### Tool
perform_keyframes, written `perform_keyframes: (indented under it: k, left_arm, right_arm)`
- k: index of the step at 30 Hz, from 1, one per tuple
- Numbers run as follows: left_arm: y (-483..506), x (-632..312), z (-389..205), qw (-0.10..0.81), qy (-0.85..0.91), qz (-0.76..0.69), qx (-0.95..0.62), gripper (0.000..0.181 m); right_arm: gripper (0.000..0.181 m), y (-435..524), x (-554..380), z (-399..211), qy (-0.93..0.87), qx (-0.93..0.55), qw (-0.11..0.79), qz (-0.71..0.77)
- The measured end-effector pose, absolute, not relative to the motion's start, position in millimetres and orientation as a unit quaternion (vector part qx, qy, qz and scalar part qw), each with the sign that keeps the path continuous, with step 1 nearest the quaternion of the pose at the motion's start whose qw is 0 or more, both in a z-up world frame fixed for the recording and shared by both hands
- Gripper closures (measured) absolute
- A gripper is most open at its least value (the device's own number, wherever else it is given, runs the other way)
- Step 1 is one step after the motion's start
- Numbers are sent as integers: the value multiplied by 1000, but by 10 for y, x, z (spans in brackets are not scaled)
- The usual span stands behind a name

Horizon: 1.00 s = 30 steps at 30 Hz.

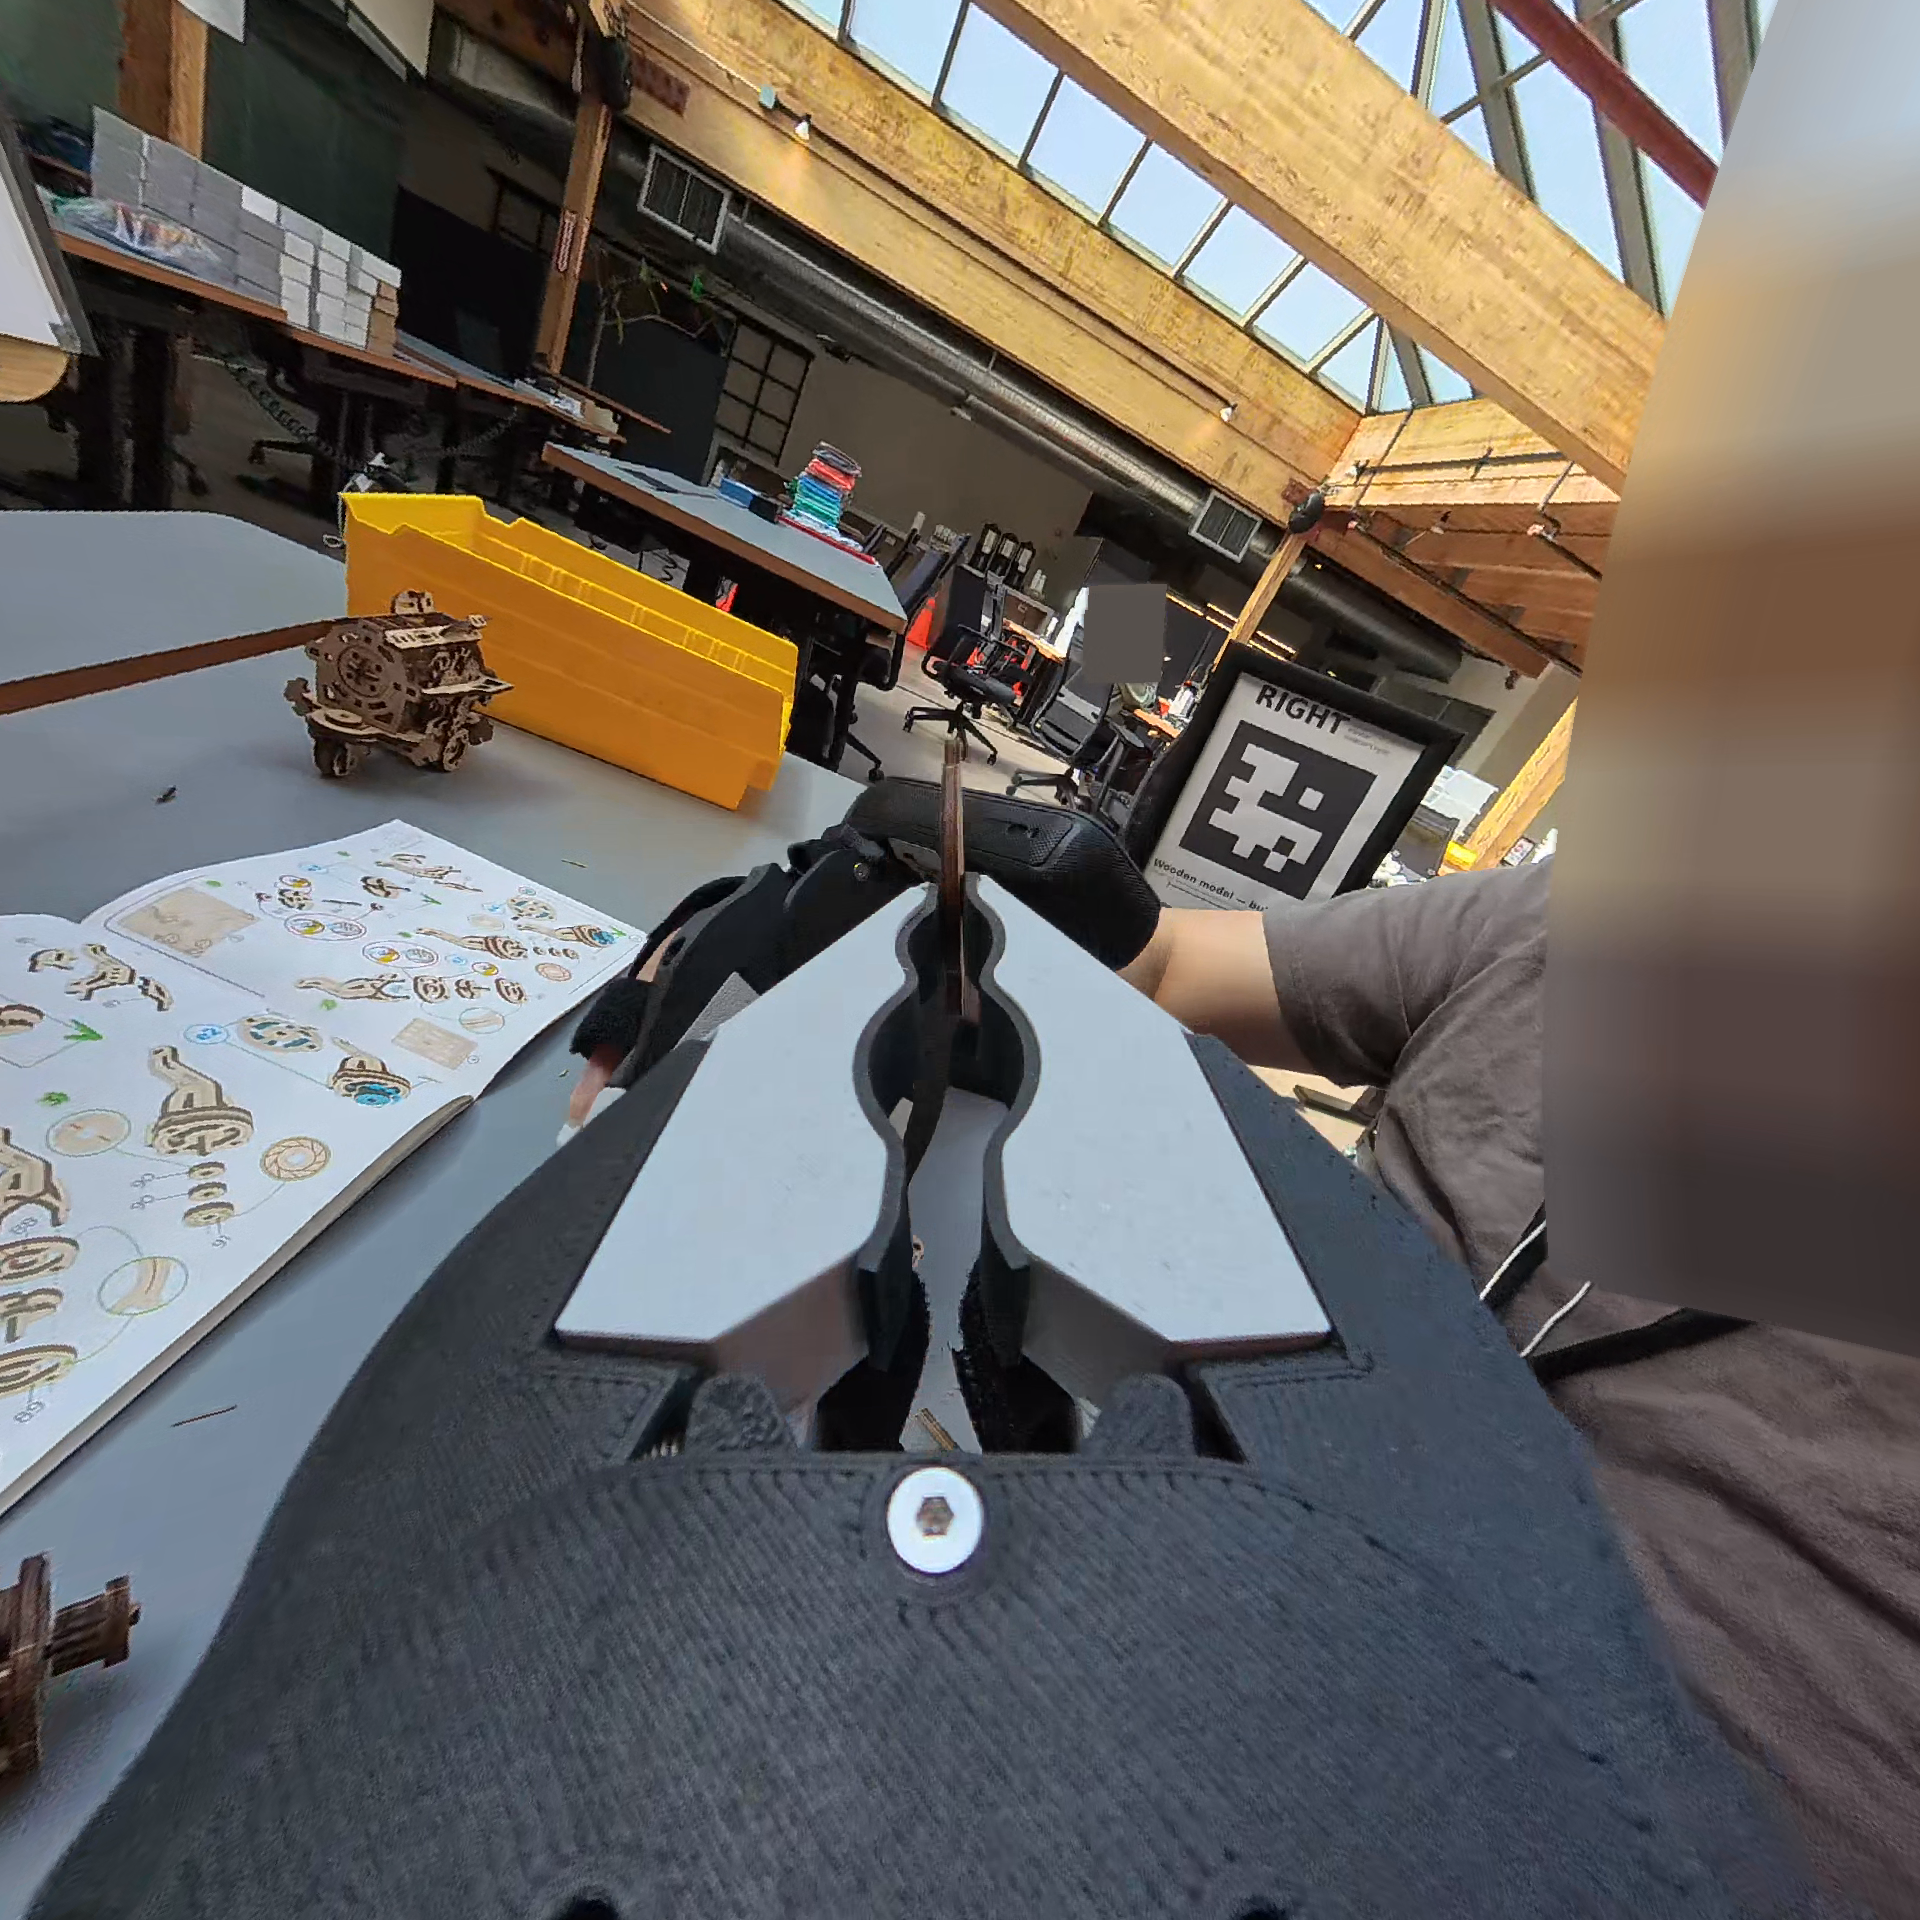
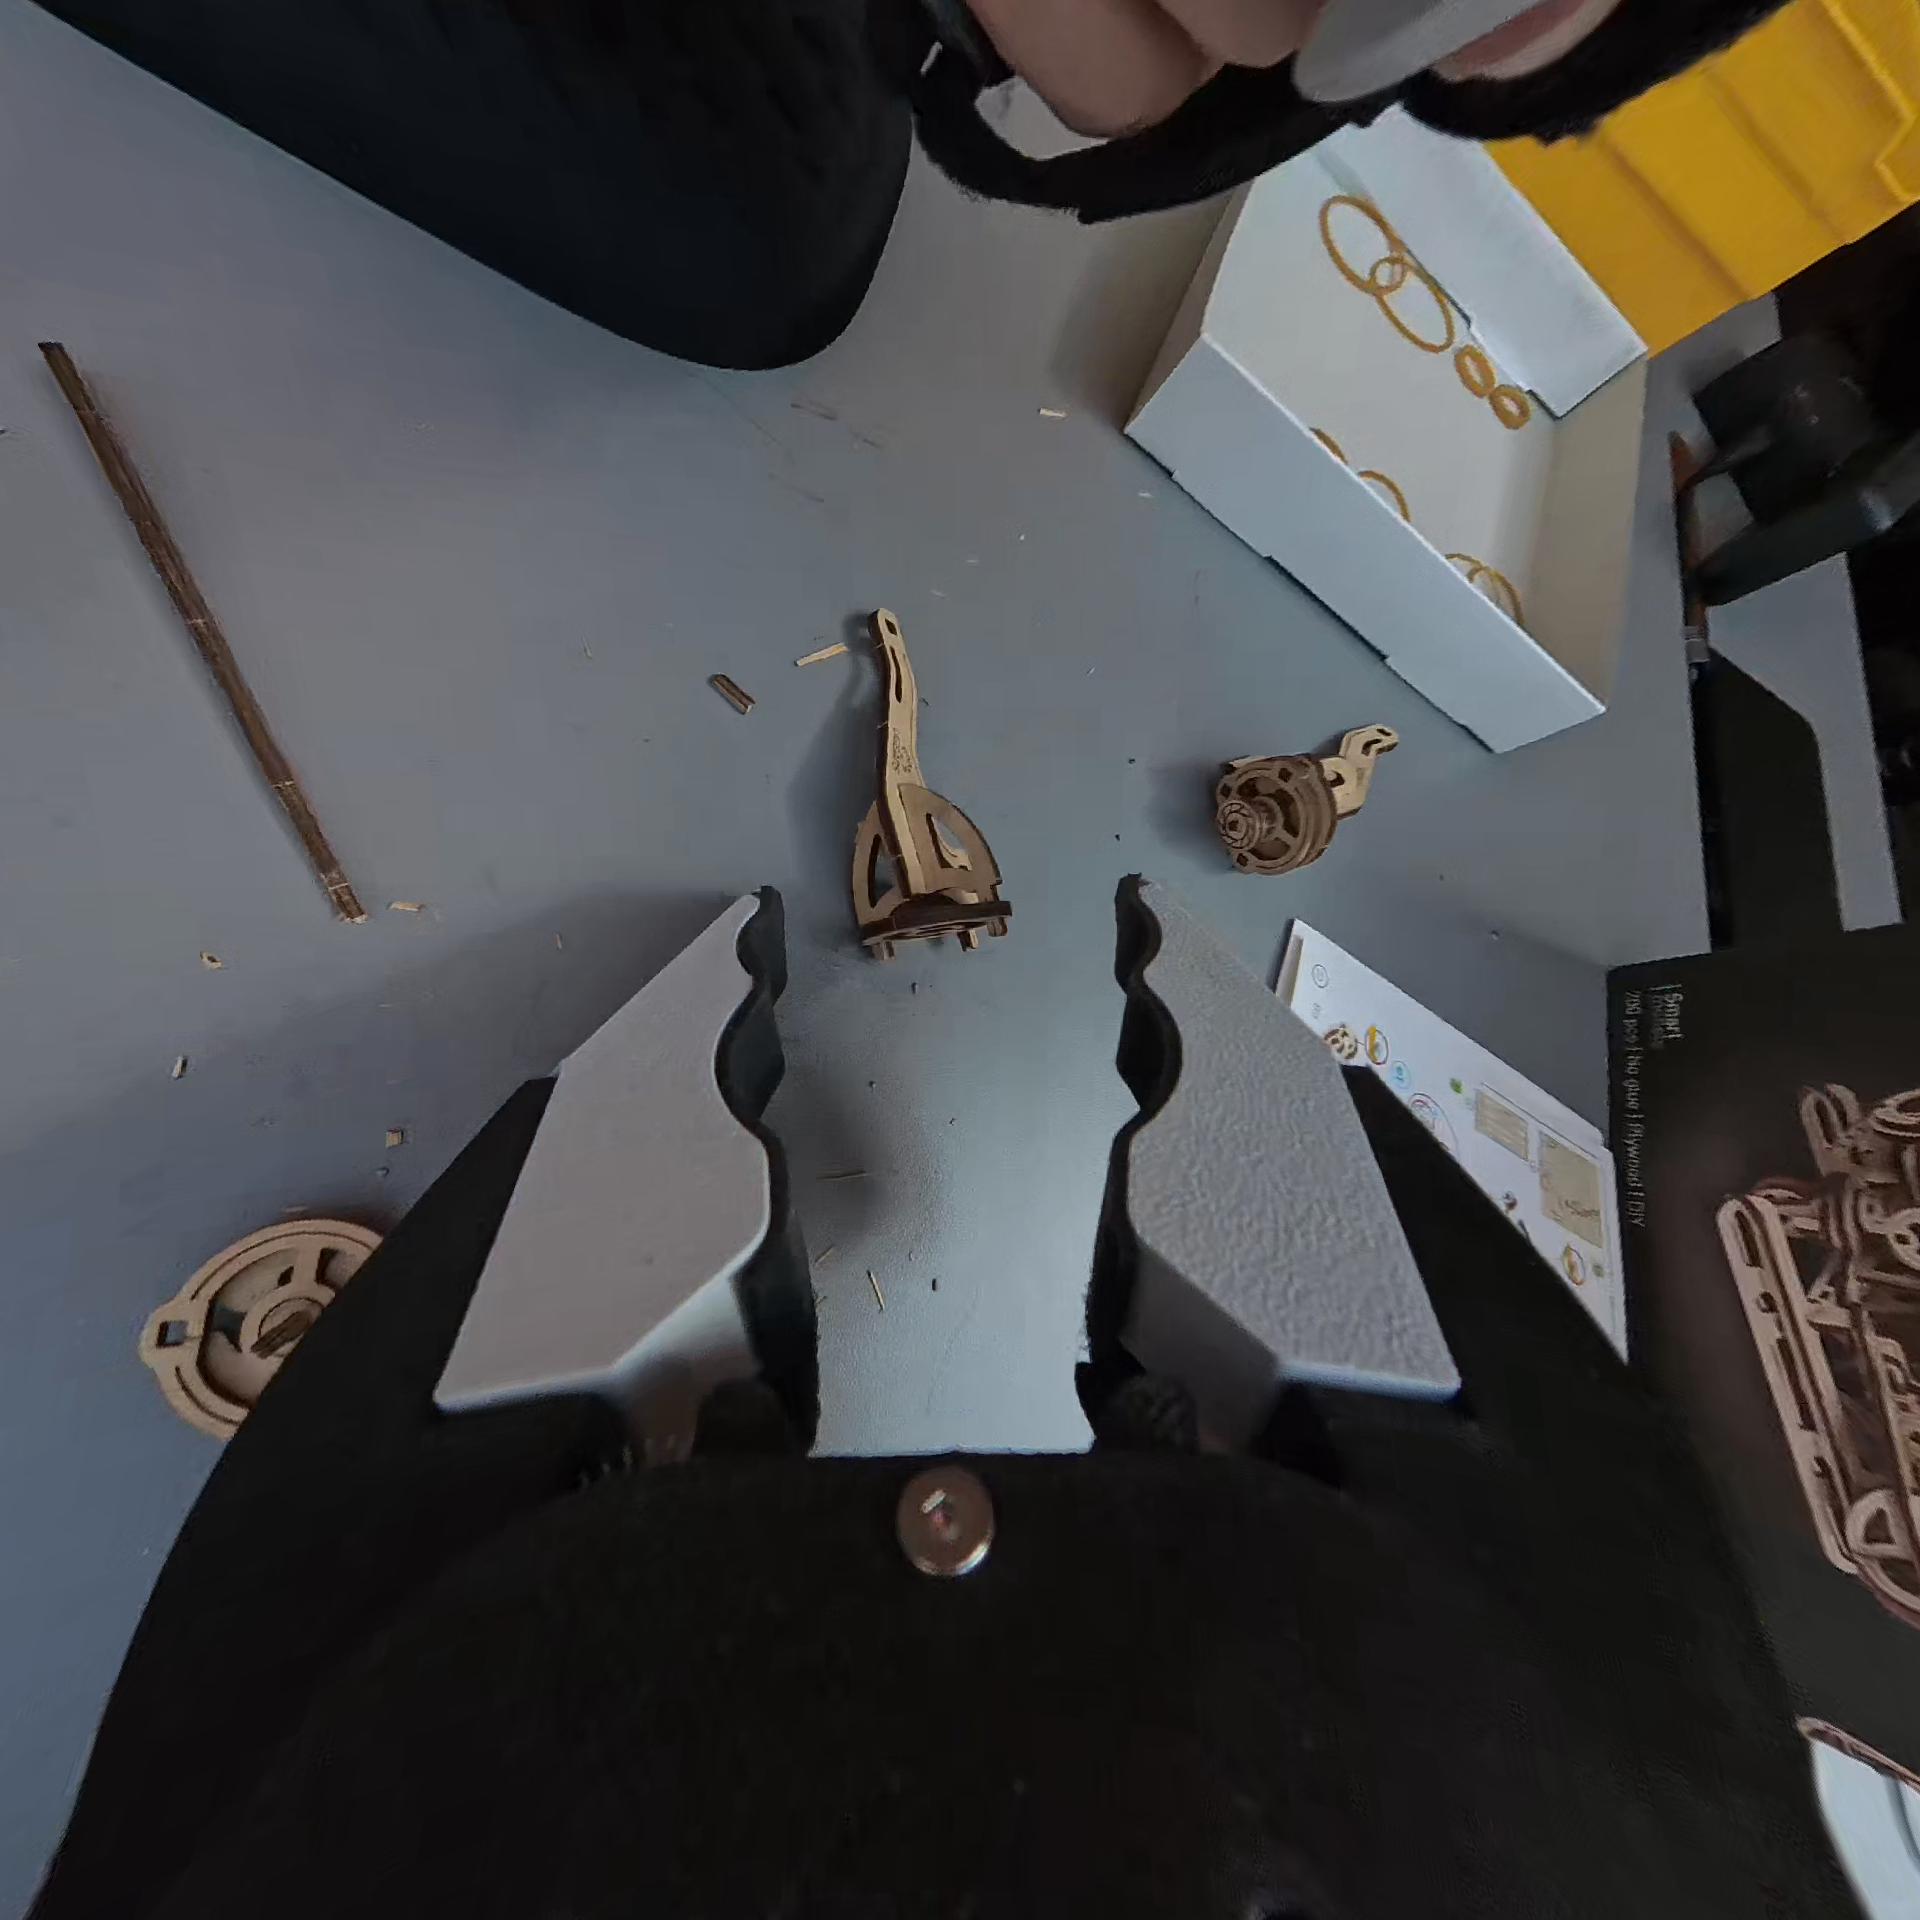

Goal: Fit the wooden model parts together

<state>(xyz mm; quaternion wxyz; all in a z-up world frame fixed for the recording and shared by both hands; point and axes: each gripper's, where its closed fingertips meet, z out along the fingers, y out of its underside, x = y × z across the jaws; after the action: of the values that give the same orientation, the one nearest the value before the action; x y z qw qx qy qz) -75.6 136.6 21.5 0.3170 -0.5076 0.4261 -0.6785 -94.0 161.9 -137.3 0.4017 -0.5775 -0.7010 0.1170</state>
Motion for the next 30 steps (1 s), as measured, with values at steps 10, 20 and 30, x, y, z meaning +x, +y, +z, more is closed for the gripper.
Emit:
perform_keyframes:
  k: [10,20,30]
  left_arm:
    - [1409,-733,153,304,416,-680,-521,181]
    - [1738,-849,21,327,371,-643,-584,181]
    - [1028,-355,-917,95,499,-563,-652,181]
  right_arm:
    - [151,1789,-931,-1500,-683,-612,384,110]
    - [124,1775,-718,-1218,-616,-642,432,147]
    - [129,1199,-204,-766,-433,-697,409,400]
